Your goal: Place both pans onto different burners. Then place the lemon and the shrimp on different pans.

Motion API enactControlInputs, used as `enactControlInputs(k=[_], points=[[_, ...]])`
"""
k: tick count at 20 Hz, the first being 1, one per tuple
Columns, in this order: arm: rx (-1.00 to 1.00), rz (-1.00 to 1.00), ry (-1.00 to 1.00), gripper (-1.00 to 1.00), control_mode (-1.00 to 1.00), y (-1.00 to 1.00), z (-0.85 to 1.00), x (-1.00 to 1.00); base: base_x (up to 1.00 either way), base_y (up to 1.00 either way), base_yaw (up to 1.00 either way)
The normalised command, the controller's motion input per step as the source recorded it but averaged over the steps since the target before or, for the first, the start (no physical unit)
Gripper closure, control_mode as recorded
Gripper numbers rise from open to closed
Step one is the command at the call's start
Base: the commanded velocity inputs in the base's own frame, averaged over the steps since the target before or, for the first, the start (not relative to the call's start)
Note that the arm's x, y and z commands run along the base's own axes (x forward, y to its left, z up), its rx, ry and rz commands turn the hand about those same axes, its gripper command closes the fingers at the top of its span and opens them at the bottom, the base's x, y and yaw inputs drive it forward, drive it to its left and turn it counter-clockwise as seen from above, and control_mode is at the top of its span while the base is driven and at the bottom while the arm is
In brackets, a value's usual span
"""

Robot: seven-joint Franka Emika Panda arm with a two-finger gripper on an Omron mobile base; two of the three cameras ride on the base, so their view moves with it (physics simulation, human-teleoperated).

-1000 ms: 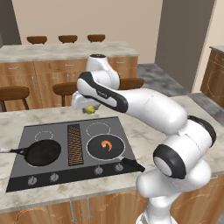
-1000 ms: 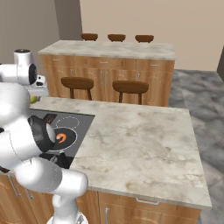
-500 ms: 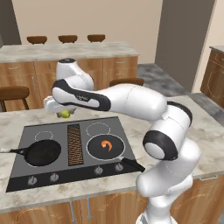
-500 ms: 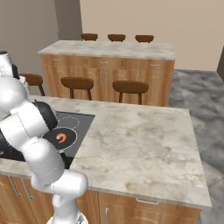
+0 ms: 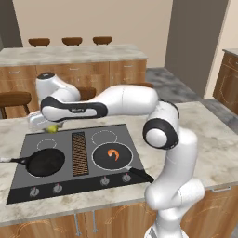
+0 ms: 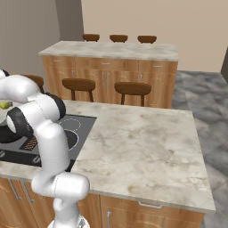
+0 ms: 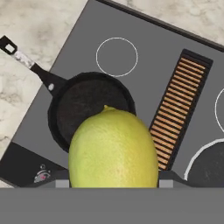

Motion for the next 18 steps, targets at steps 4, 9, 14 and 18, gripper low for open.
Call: enactControlInputs(k=[4, 9, 14, 18], points=[[0.0, 0.0, 0.0, 1.0, -1.0, 0.15, -0.25, 0.02, 0.0, 0.0, 0.0], [0.0, 0.0, 0.0, 1.0, -1.0, 0.01, -0.32, 0.0, 0.0, 0.0, 0.0], [0.01, 0.0, 0.0, 1.0, -1.0, 0.04, -0.44, 0.0, 0.0, 0.0, 0.0], [0.09, 0.0, 0.0, 1.0, -1.0, 0.01, -0.4, 0.0, 0.0, 0.0, 0.0]])
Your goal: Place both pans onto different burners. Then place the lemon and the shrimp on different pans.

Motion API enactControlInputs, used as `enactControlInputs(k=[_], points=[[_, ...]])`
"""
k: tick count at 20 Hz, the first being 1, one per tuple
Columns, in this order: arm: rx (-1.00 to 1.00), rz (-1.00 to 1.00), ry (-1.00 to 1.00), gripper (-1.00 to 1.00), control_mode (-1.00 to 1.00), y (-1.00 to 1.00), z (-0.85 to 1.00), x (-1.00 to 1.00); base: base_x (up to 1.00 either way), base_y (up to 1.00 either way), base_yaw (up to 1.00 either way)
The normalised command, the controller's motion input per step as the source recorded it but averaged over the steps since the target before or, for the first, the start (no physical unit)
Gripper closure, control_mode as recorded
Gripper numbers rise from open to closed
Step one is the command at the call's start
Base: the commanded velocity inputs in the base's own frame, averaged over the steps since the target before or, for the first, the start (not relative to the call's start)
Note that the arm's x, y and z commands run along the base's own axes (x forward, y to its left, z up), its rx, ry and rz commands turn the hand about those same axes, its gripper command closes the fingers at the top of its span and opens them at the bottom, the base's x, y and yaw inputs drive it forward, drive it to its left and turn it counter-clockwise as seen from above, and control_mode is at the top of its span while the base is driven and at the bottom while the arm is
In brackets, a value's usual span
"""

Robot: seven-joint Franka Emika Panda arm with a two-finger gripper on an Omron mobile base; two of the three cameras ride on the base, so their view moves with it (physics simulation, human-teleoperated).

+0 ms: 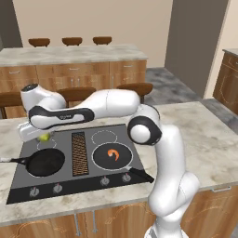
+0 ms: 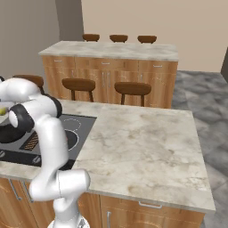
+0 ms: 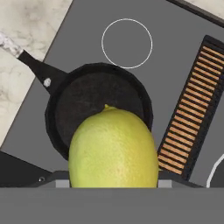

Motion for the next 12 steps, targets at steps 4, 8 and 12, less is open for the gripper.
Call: enactControlInputs(k=[4, 8, 12], points=[[0.09, 0.0, 0.0, 1.0, -1.0, 0.0, -0.52, 0.0, 0.0, 0.0, 0.0], [0.08, 0.0, 0.0, 1.0, -1.0, 0.0, -0.59, 0.0, 0.0, 0.0, 0.0], [0.08, 0.0, 0.0, 1.0, -1.0, 0.0, -0.48, 0.0, 0.0, 0.0, 0.0]])
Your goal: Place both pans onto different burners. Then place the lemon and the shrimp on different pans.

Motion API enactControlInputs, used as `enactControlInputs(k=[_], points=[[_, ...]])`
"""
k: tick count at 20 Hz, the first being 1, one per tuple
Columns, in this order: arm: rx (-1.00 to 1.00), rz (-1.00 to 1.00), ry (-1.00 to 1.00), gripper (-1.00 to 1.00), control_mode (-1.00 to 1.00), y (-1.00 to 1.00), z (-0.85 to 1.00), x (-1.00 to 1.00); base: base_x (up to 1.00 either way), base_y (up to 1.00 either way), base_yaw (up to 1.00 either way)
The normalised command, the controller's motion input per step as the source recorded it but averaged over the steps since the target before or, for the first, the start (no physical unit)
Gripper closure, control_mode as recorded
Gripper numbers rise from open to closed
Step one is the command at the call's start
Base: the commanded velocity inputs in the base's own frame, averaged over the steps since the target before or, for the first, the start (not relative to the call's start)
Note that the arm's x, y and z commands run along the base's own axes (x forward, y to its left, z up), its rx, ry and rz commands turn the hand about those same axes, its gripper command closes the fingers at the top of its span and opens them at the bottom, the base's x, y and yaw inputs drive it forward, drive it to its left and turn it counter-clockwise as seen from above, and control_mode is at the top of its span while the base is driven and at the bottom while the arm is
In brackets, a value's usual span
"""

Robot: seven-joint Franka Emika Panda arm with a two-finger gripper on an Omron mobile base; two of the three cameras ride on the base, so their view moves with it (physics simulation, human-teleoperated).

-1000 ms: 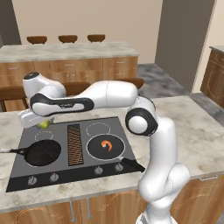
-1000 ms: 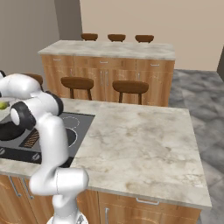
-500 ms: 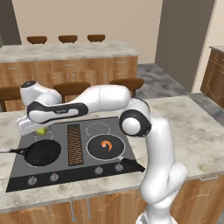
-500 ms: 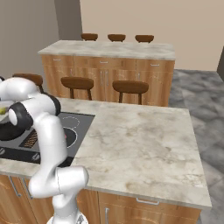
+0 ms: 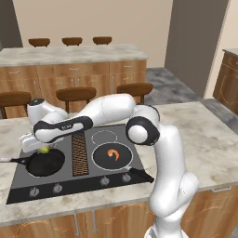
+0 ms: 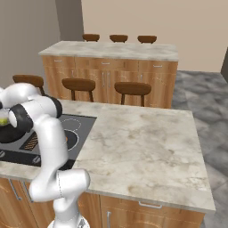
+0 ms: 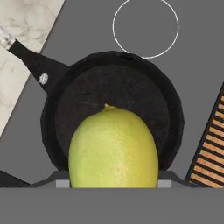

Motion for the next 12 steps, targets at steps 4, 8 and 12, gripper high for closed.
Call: enactControlInputs(k=[4, 8, 12], points=[[0.06, 0.0, 0.0, 1.0, -1.0, 0.0, -0.33, 0.01, 0.0, 0.0, 0.0], [0.01, 0.0, 0.0, 1.0, -1.0, 0.03, -0.25, 0.02, 0.0, 0.0, 0.0], [0.0, 0.0, 0.01, 1.0, -1.0, 0.12, -0.2, 0.03, 0.0, 0.0, 0.0]])
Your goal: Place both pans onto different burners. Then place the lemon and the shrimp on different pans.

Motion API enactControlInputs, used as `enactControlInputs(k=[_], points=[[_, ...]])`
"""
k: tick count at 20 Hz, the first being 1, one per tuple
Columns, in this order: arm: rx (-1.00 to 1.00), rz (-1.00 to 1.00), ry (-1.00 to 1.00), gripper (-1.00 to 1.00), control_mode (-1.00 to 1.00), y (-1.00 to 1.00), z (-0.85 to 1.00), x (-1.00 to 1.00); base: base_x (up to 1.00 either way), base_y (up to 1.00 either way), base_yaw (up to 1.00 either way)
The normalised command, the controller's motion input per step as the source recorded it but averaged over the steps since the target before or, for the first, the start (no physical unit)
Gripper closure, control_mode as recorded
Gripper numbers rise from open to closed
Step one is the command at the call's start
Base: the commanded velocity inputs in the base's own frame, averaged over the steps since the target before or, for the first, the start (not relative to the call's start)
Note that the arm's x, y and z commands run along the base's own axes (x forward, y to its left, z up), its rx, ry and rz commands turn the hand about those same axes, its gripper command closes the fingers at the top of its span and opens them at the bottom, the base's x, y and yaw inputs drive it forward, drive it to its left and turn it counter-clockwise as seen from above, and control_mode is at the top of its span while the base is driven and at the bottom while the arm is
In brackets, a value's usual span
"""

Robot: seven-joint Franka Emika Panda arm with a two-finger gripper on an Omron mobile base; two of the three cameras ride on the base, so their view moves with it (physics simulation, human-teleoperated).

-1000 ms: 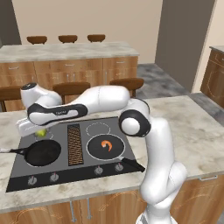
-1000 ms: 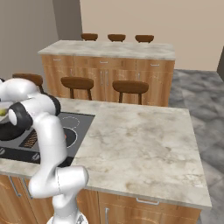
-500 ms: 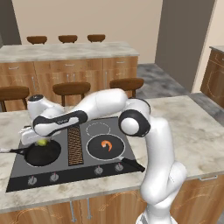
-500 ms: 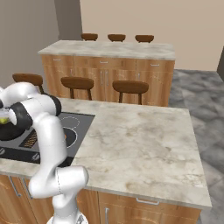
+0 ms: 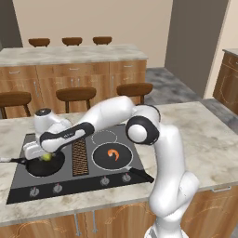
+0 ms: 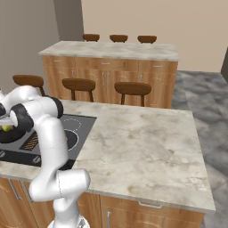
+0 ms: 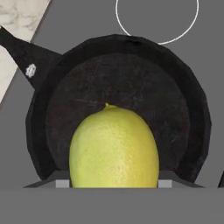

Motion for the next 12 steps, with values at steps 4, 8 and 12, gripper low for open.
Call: enactControlInputs(k=[4, 8, 12], points=[[0.0, 0.0, 0.01, 1.0, -1.0, 0.16, -0.24, 0.05, 0.0, 0.0, 0.0], [0.0, 0.0, 0.02, 1.0, -1.0, 0.13, -0.21, 0.03, 0.0, 0.0, 0.0], [0.0, 0.0, 0.0, 1.0, -1.0, 0.06, -0.15, 0.03, 0.0, 0.0, 0.0]])
